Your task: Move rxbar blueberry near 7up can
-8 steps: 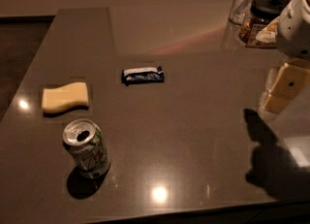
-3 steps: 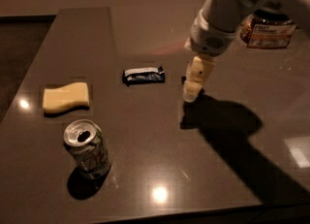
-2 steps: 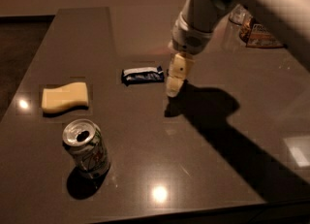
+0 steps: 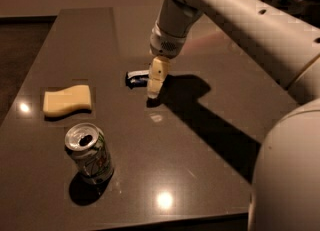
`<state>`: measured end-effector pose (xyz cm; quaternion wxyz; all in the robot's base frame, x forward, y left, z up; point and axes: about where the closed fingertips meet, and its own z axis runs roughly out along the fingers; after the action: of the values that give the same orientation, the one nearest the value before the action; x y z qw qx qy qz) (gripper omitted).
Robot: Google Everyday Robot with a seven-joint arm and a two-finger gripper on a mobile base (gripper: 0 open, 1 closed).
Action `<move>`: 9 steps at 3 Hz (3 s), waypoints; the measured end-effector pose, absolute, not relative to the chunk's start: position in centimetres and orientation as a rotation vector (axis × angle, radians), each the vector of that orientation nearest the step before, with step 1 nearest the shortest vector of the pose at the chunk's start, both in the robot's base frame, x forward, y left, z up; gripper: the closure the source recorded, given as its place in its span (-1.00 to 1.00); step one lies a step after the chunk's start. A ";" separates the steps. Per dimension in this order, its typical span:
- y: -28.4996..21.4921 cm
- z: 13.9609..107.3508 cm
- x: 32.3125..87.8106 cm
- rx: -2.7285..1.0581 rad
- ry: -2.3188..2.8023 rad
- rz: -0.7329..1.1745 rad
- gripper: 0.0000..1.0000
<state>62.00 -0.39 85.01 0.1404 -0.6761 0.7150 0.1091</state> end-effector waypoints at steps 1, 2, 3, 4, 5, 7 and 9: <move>1.5 83.9 62.8 -1.988 2.070 0.354 -0.71; 2.7 84.0 63.0 -2.000 2.056 0.394 -0.24; 2.5 84.8 62.0 -1.980 2.039 0.428 0.21; 1.0 86.1 59.9 -1.939 2.029 0.452 0.67; -1.7 88.0 55.4 -1.917 2.026 0.473 1.00; -2.5 88.5 48.9 -1.932 2.016 0.572 1.00; 1.1 87.8 42.0 -2.008 1.913 0.631 0.95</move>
Offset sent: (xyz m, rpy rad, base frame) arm 0.0074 0.0406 0.0005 0.0387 0.0765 0.0586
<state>42.04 1.10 87.77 0.1482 -0.6981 0.6652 0.2195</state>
